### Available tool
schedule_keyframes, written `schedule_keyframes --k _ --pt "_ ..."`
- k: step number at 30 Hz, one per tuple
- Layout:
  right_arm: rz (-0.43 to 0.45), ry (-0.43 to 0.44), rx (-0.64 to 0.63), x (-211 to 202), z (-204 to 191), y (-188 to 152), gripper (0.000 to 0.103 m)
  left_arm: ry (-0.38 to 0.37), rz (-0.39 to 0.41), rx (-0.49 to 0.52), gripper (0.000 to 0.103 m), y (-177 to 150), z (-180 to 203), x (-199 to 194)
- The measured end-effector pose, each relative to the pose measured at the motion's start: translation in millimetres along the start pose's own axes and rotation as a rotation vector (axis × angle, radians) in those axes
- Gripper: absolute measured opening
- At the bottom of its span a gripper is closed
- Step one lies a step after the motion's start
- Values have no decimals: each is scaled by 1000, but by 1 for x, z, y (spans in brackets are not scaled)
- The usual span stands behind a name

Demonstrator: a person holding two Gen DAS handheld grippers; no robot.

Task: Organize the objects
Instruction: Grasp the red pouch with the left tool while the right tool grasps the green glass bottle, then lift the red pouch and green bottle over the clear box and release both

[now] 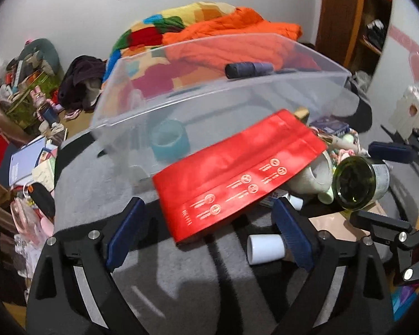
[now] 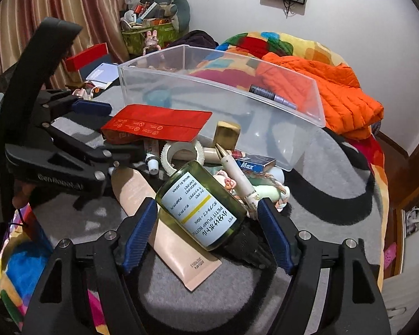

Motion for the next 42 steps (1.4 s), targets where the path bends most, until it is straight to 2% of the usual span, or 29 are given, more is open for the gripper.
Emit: schedule_keyframes --k 3,5,7,11,16,22,33,38,42 --pt "-5 18 11 3 1 0 71 -17 -8 9 93 3 -1 3" --pt "-12 31 10 4 0 -2 65 -25 -3 -6 92 4 -4 3" --pt "-7 29 2 3 -2 -3 62 -40 10 -20 75 3 -7 1" --pt "3 46 0 -1 -4 -5 61 -36 23 -33 65 -1 -9 -2" --pt "13 59 11 -4 -4 -5 61 -1 39 -39 46 -11 -8 -11" --pt "32 69 37 -13 0 -1 61 -6 65 -55 35 -27 -7 -30" --pt "88 84 99 -30 11 16 61 -41 133 -207 26 -56 -25 -64" --pt "128 79 113 -40 14 29 61 -51 161 -214 26 -51 -26 -69" --pt "150 82 113 -45 14 40 61 -76 124 -208 27 -46 -24 -59"
Point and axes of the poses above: each gripper's, at about its wrist camera, not at the fingertips, and x roughly the way its jaws point, z to its right, y to its top, the point moved 4 cm from there along x, roughly the way its jaws point, and after that the axes turned 13 degrees about x, right-handed, at the moved point
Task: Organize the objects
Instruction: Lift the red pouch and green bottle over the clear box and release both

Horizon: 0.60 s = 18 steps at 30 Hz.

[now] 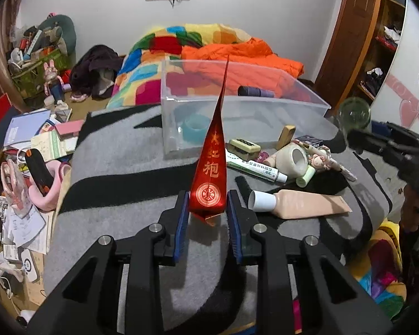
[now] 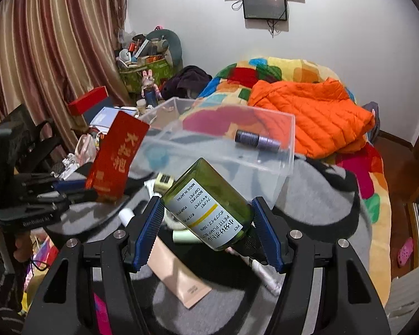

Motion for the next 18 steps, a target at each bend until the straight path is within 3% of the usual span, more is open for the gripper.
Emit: schedule_keyframes --k 9,18 --pt "22 -2 -8 7 -4 18 61 17 -21 -25 30 8 -7 24" --pt "84 -50 -26 10 -2 51 61 41 88 -29 28 24 -7 -3"
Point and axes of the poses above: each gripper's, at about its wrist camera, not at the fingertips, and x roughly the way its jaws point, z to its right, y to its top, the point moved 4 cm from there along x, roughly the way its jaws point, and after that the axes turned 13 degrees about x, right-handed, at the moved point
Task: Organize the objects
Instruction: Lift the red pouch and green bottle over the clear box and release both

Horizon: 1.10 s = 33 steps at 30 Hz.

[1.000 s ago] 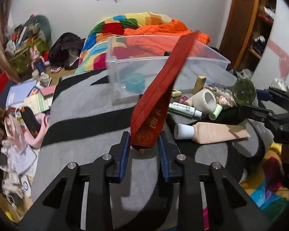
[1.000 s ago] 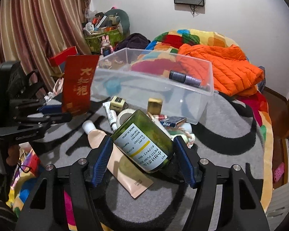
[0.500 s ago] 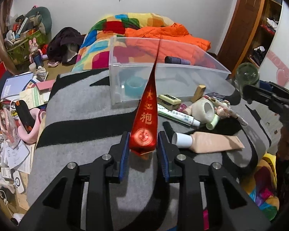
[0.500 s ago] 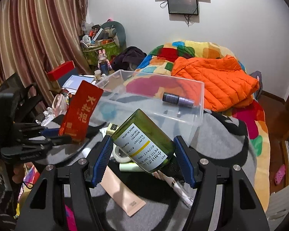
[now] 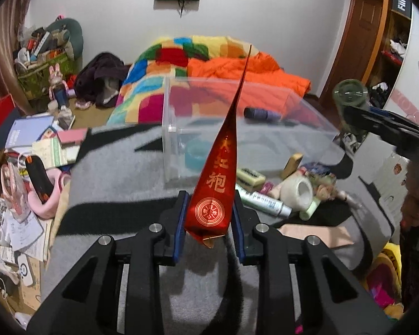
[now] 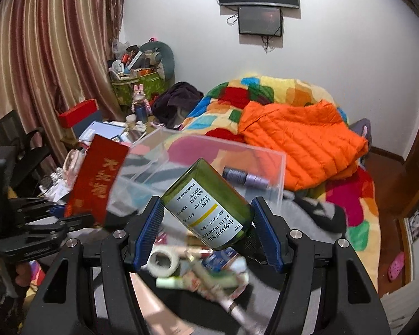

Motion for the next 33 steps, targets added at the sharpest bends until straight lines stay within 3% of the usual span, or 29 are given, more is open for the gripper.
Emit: schedule_keyframes --k 8,15,24,33 --pt "26 -77 -47 18 3 28 61 23 63 22 28 33 -4 -13" --pt "-23 -101 -46 50 7 40 61 43 64 55 28 61 -6 -4" --pt "-125 -122 -75 96 3 33 61 52 -16 72 28 86 -12 35" --pt "-208 -120 -119 122 -5 18 61 42 -112 75 28 82 -14 72"
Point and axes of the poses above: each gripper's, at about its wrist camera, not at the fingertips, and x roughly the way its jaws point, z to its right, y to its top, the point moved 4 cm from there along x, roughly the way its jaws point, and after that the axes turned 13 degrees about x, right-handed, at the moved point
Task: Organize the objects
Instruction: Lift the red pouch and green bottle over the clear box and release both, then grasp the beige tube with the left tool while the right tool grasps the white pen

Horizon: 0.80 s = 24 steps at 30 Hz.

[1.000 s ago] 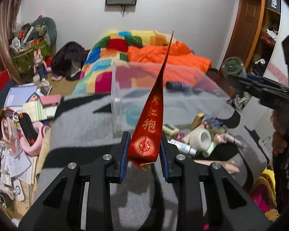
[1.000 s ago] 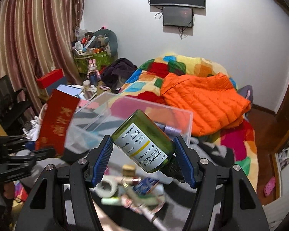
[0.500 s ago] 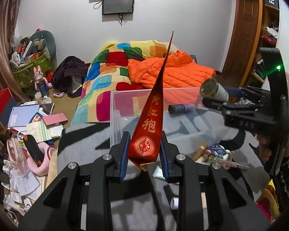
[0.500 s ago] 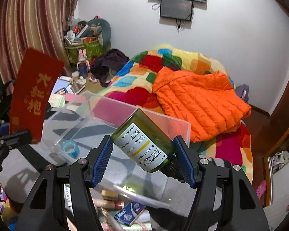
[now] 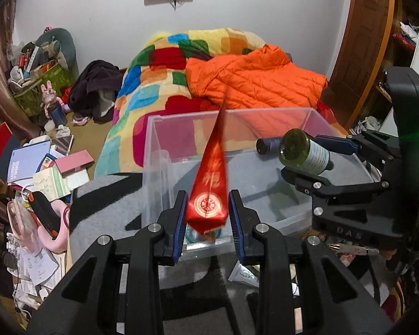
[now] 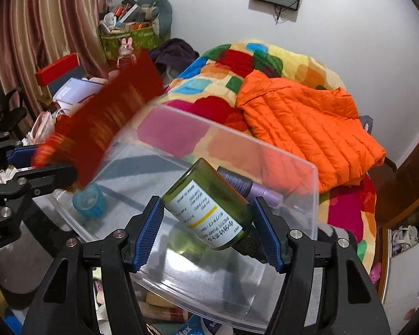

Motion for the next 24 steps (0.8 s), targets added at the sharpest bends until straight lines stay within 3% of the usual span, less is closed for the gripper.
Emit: schedule_keyframes --k 8,13,24 --pt "-6 5 -1 -3 -1 -2 62 -19 -6 10 31 -4 5 -1" --pt "16 5 -15 -17 -4 -7 62 -9 39 26 56 -7 11 -21" --pt "97 19 -2 -68 7 -28 73 -2 104 87 89 -27 38 -61"
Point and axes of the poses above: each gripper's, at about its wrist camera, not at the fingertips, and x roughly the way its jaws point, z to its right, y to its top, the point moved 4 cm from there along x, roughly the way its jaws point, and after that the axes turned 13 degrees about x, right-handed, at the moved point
